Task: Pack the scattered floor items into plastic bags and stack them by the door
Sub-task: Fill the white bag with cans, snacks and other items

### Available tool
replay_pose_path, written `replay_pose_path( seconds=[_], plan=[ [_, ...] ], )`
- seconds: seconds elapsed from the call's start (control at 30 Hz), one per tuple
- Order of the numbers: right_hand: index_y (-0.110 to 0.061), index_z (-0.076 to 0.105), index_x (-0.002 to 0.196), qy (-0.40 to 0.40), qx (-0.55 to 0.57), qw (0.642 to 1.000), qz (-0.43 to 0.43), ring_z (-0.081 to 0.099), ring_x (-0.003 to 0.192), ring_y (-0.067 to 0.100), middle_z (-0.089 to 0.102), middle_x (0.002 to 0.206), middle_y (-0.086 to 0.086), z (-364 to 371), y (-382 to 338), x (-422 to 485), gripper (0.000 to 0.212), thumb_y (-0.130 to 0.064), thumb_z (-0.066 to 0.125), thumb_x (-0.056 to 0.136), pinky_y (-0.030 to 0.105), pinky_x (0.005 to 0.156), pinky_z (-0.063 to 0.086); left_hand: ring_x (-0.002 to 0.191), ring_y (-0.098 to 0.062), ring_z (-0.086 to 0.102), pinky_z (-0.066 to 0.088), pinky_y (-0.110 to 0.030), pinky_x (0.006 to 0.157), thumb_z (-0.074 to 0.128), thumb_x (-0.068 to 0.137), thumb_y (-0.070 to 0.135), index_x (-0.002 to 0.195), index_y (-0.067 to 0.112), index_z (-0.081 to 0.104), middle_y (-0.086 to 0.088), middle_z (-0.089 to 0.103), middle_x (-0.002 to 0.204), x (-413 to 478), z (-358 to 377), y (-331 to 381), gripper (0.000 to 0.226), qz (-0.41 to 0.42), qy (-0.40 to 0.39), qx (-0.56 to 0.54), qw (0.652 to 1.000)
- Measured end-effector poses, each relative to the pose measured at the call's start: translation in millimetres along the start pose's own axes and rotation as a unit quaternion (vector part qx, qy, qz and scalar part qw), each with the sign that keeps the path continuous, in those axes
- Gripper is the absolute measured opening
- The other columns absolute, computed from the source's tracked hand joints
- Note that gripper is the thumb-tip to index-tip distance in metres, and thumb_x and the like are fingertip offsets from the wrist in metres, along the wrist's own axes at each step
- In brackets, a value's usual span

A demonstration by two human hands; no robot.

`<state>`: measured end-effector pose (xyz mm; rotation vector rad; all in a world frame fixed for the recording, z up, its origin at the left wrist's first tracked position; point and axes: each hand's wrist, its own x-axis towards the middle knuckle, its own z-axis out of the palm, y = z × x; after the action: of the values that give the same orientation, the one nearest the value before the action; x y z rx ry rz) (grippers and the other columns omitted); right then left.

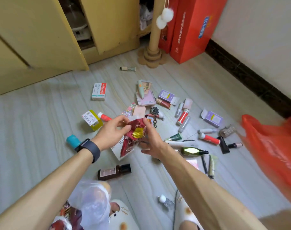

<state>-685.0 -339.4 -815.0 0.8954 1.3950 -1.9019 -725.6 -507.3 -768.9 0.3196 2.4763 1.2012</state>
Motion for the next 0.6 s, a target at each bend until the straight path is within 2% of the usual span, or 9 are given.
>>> replay_pose_path(
  seconds=[0.07,0.13,0.2,0.23,0.33,0.4,0.47,0.53,0.6],
  plan=[
    [-0.032,0.068,0.114,-0.008,0.017,1.000,-0.019,0.056,0.099,0.012,0.066,0.116,-0.003,-3.5,10.2,-26.1,0.073,-0.087,0.049,0.070,0.041,0.085,0.042,0.070,0.011,0.056,0.042,-0.012,0.067,0.062,0.095,0.015,0.092,0.019,0.058,0.009,0.063,0.084,-22.4,-2.4,21.6,0.006,-0.003,-0.012,-0.067,0.998],
    [-0.028,0.068,0.120,-0.042,0.044,0.998,-0.014,0.059,0.114,0.019,0.063,0.127,0.000,-6.1,16.9,-50.8,0.076,-0.084,0.054,0.070,0.050,0.097,0.045,0.074,-0.005,0.061,0.047,-0.028,0.075,0.061,0.096,0.014,0.090,0.020,0.057,0.002,0.066,0.081,-46.3,-8.4,33.8,0.009,-0.020,-0.017,-0.132,0.991],
    [-0.017,0.068,0.121,-0.095,0.073,0.993,0.008,0.064,0.111,0.036,0.064,0.126,0.010,-5.9,20.3,-73.2,0.082,-0.080,0.061,0.070,0.061,0.093,0.049,0.078,-0.017,0.061,0.049,-0.038,0.078,0.061,0.096,0.012,0.090,0.019,0.057,-0.005,0.068,0.082,-67.8,-16.5,40.7,0.010,-0.018,-0.035,-0.141,0.989],
    [-0.012,0.068,0.120,-0.113,0.083,0.990,0.008,0.066,0.107,0.042,0.065,0.123,0.015,-4.2,20.5,-82.3,0.082,-0.077,0.064,0.071,0.063,0.090,0.050,0.079,-0.016,0.061,0.049,-0.039,0.079,0.061,0.095,0.012,0.090,0.019,0.057,-0.002,0.068,0.082,-77.3,-20.0,44.1,0.010,-0.012,-0.052,-0.125,0.991],
    [-0.008,0.069,0.117,-0.137,0.078,0.987,-0.010,0.069,0.101,0.041,0.070,0.109,0.020,7.1,20.8,-103.4,0.072,-0.066,0.069,0.075,0.062,0.090,0.051,0.074,-0.013,0.056,0.045,-0.029,0.072,0.058,0.097,0.013,0.091,0.019,0.054,0.006,0.068,0.079,-106.4,-30.8,53.8,0.010,-0.029,-0.071,-0.125,0.989],
    [-0.010,0.064,0.122,-0.157,0.079,0.984,-0.003,0.067,0.102,0.045,0.067,0.115,0.024,17.0,20.4,-113.2,0.072,-0.063,0.072,0.074,0.060,0.091,0.052,0.072,-0.008,0.058,0.046,-0.020,0.067,0.056,0.098,0.011,0.093,0.017,0.052,-0.002,0.068,0.085,-124.5,-43.0,60.4,0.009,-0.046,-0.038,-0.159,0.985],
    [-0.011,0.061,0.123,-0.185,0.076,0.980,0.006,0.065,0.105,0.049,0.062,0.121,0.030,29.6,17.4,-121.3,0.072,-0.063,0.072,0.075,0.060,0.094,0.050,0.067,0.001,0.060,0.044,-0.012,0.064,0.058,0.097,0.010,0.095,0.015,0.054,-0.001,0.067,0.083,-140.6,-58.3,63.0,0.007,-0.045,-0.019,-0.158,0.986],
    [-0.015,0.065,0.121,-0.209,0.058,0.976,-0.004,0.064,0.107,0.047,0.064,0.120,0.028,45.0,13.8,-127.0,0.064,-0.061,0.071,0.078,0.058,0.093,0.051,0.070,-0.001,0.059,0.043,-0.013,0.065,0.062,0.095,0.015,0.094,0.018,0.057,0.000,0.068,0.087,-155.0,-70.6,63.2,0.006,-0.054,-0.044,-0.127,0.989],
    [-0.017,0.068,0.119,-0.204,0.037,0.978,-0.022,0.065,0.109,0.041,0.066,0.119,0.022,63.4,13.2,-129.8,0.049,-0.047,0.074,0.081,0.053,0.090,0.055,0.074,-0.002,0.059,0.044,-0.016,0.067,0.065,0.094,0.018,0.092,0.021,0.059,0.000,0.068,0.092,-168.4,-79.8,59.8,0.007,-0.070,-0.057,-0.104,0.990]
  ],
)
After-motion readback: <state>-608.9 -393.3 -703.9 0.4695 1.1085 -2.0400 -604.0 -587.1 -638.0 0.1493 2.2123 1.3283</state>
